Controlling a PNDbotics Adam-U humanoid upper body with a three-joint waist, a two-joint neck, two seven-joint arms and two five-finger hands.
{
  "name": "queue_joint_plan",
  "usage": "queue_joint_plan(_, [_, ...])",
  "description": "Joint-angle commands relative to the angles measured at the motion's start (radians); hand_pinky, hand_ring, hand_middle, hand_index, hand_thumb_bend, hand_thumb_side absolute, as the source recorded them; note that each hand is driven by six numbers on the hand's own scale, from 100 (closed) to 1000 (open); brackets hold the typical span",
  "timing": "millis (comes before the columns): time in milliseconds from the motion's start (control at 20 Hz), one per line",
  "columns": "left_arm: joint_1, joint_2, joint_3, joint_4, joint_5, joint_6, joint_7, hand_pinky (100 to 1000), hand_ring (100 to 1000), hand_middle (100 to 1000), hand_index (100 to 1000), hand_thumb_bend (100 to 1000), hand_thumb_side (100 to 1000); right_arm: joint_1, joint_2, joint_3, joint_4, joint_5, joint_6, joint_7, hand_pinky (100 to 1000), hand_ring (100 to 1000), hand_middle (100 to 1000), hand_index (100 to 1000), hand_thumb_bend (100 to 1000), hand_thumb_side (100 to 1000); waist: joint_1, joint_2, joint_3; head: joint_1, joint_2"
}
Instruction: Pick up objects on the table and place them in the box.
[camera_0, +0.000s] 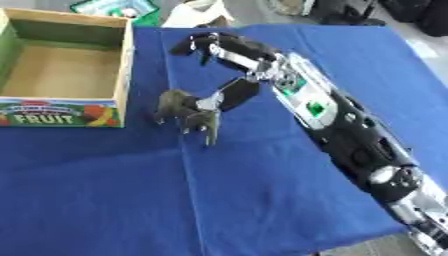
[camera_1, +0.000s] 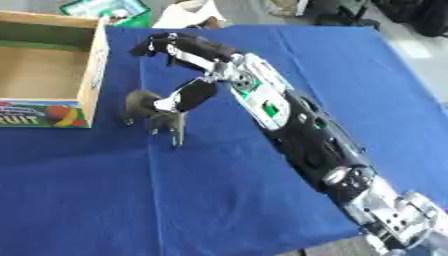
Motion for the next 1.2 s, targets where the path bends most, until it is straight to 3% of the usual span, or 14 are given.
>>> queue_joint_plan(50, [-0.003, 0.015, 0.002, -0.013, 0.0, -0.001, -0.002, 598, 492, 490, 651, 247, 628, -0.025, -0.032, 0.005, -0.03, -0.01, 0.002, 0.028, 673, 854, 839, 918, 407, 503, 0.004, -0.023, -0.002, -0.002, 0.007])
queue_joint_plan(400, [-0.003, 0.015, 0.002, -0.014, 0.0, -0.001, -0.002, 597, 492, 490, 652, 246, 628, -0.027, -0.022, 0.028, -0.003, 0.02, -0.009, 0.076, 677, 856, 842, 920, 417, 521, 0.006, -0.025, -0.003, -0.005, 0.008])
queue_joint_plan(1200, [-0.003, 0.014, 0.001, -0.014, 0.001, -0.002, -0.004, 597, 493, 491, 652, 244, 630, -0.008, 0.018, 0.04, 0.098, 0.135, -0.036, 0.083, 682, 858, 847, 923, 434, 544, 0.01, -0.019, -0.001, -0.009, 0.012])
